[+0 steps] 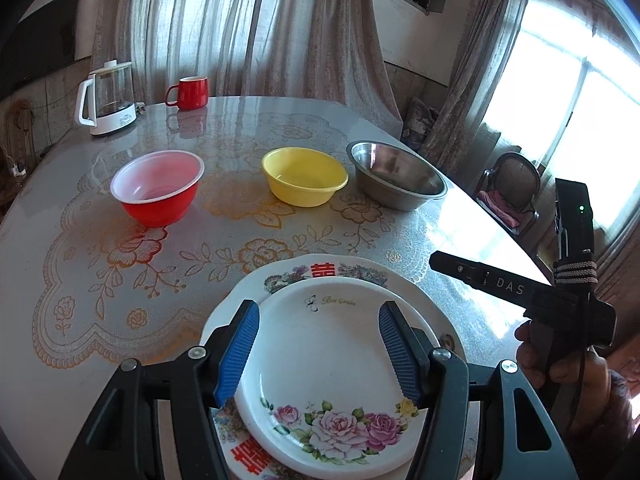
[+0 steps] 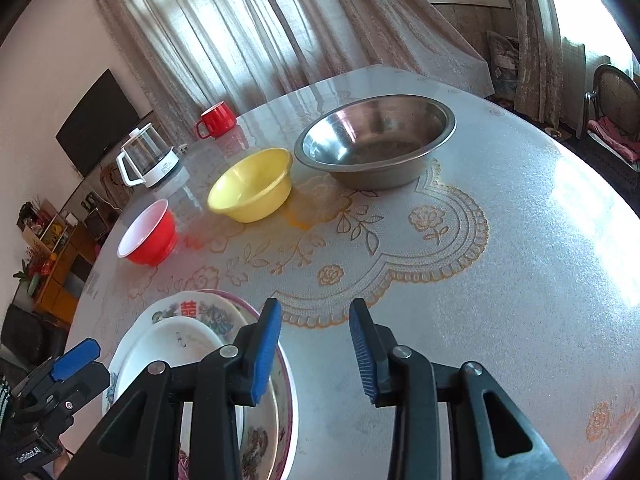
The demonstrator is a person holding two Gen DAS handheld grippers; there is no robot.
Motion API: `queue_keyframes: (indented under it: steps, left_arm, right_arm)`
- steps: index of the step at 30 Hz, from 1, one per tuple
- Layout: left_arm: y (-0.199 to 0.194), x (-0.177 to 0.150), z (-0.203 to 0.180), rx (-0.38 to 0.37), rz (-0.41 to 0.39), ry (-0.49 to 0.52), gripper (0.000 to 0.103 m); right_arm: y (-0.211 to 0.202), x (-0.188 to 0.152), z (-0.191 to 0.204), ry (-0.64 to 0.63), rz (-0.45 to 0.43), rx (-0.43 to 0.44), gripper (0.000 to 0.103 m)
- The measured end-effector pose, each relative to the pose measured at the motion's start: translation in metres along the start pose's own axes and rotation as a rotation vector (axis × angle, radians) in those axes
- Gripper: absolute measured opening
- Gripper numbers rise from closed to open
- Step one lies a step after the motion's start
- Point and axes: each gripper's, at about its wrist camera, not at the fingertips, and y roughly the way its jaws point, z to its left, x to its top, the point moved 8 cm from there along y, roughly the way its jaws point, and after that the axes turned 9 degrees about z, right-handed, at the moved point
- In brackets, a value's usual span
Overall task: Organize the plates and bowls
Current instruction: 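Open both tools and pull them back from the plate stack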
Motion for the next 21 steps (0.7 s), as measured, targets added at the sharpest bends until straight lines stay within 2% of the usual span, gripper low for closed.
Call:
queue_keyframes:
  steps: [11, 17, 21]
  left_arm:
    - [0.030, 0.033, -0.018, -0.068, 0.095, -0.022, 0.064]
    - [0.040, 0.058, -0.042, -0.109, 0.061, 0.020, 0.064]
    - [0.053, 0.072, -0.049, -0.144, 0.083, -0.006, 0.069]
  right_arm:
    - [0.009, 0.021, -0.019, 0.029, -0.007, -0.014, 0.035]
    - [0.006, 0.040, -0.028, 0.031, -0.044, -0.031, 0.035]
    - [0.005, 0.058, -0.039, 0.053, -0.068, -0.038, 0.035]
